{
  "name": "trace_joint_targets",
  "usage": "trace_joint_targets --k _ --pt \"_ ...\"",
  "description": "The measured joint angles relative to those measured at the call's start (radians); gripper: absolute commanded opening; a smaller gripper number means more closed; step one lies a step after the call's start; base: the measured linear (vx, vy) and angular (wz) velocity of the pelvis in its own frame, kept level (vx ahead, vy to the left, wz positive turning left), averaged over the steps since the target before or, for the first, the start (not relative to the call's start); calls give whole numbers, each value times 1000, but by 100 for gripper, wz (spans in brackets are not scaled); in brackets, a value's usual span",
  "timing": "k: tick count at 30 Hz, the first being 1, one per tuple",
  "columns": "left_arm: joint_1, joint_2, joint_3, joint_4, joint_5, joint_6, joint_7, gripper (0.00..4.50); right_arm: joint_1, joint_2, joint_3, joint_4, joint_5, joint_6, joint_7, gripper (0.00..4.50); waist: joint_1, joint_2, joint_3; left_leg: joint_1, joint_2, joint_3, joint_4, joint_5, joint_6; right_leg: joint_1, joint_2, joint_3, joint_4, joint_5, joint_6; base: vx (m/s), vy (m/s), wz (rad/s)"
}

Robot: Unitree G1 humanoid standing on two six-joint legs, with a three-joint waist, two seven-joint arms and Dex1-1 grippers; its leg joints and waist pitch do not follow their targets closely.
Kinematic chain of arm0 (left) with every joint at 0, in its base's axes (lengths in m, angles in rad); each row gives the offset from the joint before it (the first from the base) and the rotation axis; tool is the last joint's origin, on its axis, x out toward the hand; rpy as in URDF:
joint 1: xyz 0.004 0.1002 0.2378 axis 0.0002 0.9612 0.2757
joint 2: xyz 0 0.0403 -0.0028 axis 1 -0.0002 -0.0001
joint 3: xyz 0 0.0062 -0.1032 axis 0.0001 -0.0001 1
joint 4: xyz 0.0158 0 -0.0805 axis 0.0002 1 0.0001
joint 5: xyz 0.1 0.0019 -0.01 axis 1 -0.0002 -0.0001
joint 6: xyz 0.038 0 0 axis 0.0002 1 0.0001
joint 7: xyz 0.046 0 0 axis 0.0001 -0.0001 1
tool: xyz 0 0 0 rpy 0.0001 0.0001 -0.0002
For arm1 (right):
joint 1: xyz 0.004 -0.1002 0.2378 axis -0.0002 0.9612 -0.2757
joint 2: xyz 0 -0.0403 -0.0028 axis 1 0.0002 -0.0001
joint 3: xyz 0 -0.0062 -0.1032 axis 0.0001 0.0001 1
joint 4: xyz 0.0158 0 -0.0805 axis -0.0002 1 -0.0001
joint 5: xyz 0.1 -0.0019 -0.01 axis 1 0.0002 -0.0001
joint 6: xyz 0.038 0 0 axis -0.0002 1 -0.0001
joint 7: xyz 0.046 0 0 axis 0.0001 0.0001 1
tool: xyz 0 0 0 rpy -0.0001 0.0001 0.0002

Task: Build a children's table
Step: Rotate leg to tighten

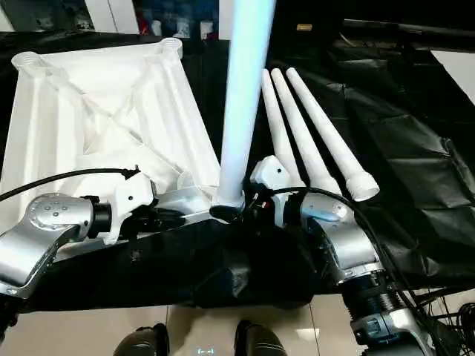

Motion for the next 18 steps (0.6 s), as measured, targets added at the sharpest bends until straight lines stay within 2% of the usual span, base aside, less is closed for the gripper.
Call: trace_joint_targets --k 1,4,5,9,10,18 --pt "0 1 0 0 0 -1 -1 0 0 1 3 0 0 0 1 414 0 0 0 0 0 0 0 0 0 0 0 0 1 0 0 0 0 0" --pt "0 0 0 1 0 -4 -1 0 0 4 15 2 -2 0 9 414 1 0 0 0 0 0 0 0 0 -1 0 0 1 0 0 0 0 0" --pt "0 0 0 1 0 -4 -1 0 0 4 16 3 -4 0 9 392 1 0 0 0 0 0 0 0 0 -1 0 0 2 0 0 0 0 0" --pt "0 0 0 2 1 -6 -1 0 0 15 15 13 -9 -2 3 364 0 0 0 0 0 0 2 0 0 -1 0 0 3 0 0 0 0 0" --pt "0 0 0 2 0 -6 -1 0 0 16 15 13 -9 -2 1 341 0 0 0 0 0 0 2 0 0 0 0 0 3 0 0 0 0 0" --pt "1 1 0 2 0 -6 -8 0 0 16 12 14 -9 -1 -3 282 2 0 0 0 0 0 3 0 0 0 0 0 4 0 0 0 0 0"
